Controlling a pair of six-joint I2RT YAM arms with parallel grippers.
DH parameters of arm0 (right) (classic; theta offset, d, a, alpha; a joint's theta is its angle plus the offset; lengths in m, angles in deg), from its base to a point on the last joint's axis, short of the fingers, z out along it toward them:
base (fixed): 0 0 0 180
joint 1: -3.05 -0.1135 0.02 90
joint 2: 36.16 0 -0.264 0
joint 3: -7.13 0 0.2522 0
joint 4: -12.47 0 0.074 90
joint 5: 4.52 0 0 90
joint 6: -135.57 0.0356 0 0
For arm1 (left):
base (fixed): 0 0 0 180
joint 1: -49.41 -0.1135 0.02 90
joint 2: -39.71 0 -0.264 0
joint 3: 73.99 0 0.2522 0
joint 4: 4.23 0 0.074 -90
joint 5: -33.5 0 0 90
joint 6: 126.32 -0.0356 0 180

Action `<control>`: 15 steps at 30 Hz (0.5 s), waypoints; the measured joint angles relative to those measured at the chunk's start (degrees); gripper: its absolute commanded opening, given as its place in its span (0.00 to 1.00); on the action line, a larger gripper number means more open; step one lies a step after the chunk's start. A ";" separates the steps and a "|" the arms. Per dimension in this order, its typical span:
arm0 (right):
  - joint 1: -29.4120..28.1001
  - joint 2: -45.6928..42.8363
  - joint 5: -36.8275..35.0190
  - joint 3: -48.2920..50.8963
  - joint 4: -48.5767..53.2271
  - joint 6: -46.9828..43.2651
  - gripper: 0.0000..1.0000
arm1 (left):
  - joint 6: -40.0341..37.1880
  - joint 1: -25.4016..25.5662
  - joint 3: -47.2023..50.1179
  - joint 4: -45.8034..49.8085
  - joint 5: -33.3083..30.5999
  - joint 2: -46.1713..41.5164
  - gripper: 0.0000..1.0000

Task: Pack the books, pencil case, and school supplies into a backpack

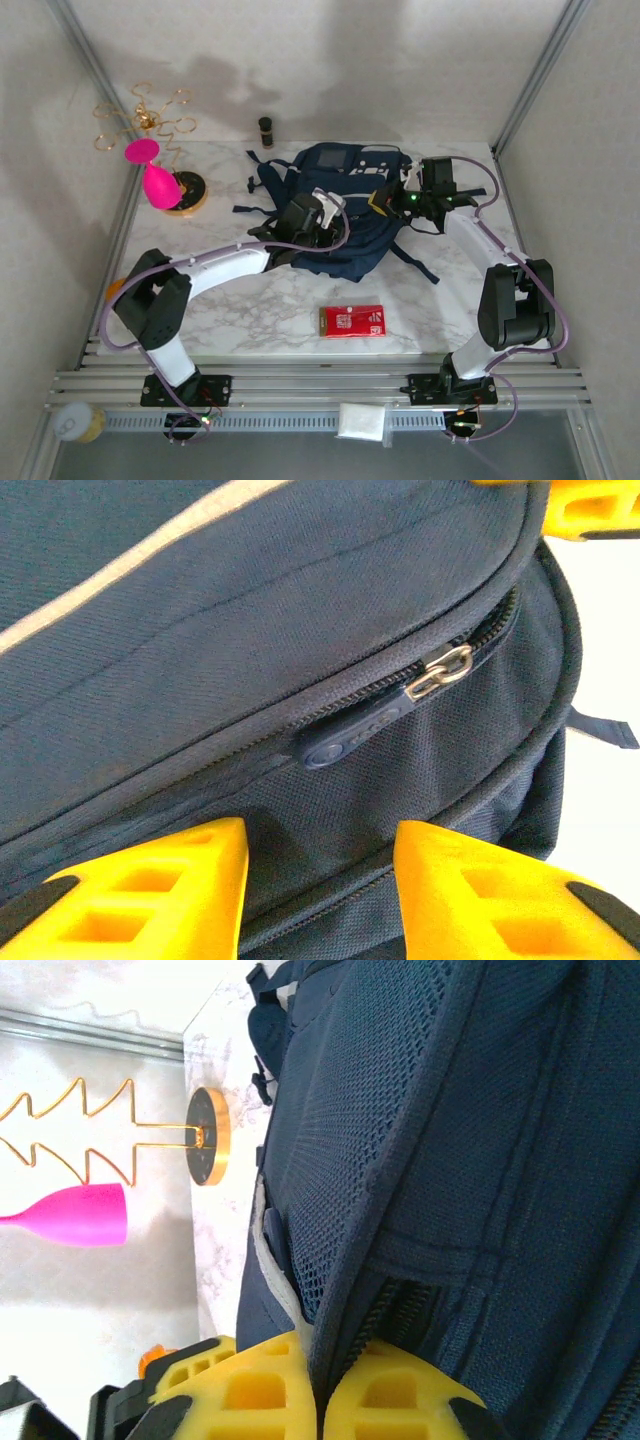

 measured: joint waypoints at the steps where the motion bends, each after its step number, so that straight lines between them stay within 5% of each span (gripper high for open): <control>1: 0.00 0.00 0.09 0.04 -0.31 0.24 0.00 | 0.00 -0.04 -0.46 -0.24 0.39 0.68 0.45; 7: 0.33 0.00 0.11 1.25 -3.04 1.49 0.00 | 0.48 -0.24 -5.18 -0.92 2.14 4.61 0.45; 15: 0.68 0.00 -0.50 2.05 -4.72 2.16 0.00 | -0.04 -0.15 -8.24 -1.22 4.98 7.69 0.16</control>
